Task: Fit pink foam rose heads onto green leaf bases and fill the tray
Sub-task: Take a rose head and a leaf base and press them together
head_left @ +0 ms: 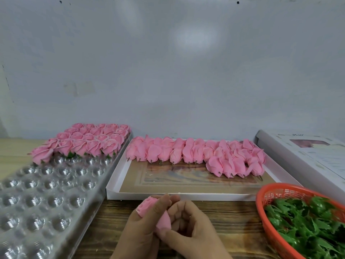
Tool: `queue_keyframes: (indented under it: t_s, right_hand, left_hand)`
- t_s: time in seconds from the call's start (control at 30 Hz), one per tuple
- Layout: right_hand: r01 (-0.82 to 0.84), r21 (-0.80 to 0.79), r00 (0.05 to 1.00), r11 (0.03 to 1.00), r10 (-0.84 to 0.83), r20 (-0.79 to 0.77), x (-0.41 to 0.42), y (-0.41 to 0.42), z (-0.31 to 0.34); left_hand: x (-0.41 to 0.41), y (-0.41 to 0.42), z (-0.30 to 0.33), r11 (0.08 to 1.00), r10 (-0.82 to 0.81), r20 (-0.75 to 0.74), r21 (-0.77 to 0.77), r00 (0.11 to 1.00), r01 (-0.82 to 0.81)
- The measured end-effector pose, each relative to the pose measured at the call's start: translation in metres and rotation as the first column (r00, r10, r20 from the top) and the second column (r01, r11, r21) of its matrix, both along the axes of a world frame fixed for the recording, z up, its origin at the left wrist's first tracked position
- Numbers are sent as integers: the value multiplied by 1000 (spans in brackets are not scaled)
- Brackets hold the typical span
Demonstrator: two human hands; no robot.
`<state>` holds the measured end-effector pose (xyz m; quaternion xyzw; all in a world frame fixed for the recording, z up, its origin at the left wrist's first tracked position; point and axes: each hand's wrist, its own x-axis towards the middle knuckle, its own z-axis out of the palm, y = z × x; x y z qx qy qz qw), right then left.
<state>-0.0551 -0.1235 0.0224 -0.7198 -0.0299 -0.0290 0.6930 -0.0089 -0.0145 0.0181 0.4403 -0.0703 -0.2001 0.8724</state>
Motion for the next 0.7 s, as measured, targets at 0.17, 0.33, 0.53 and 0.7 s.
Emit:
queue_keyframes:
  t_s: [0.17, 0.33, 0.53, 0.7]
  right_hand:
    - [-59, 55, 998, 997, 59, -3, 1, -4, 1]
    - [132, 41, 983, 990, -136, 124, 2, 0, -6]
    - [183, -457, 911, 871, 24, 411, 1, -17, -1]
    - [15, -667, 916, 745, 258, 308, 0, -21, 7]
  left_hand:
    - [0, -1, -1, 997, -79, 0, 2, 997, 79]
    - [6, 6, -5, 944, 124, 267, 266, 955, -197]
    - [6, 9, -6, 741, -109, 458, 629, 882, -235]
    - [12, 11, -8, 525, -304, 523, 790, 796, -318]
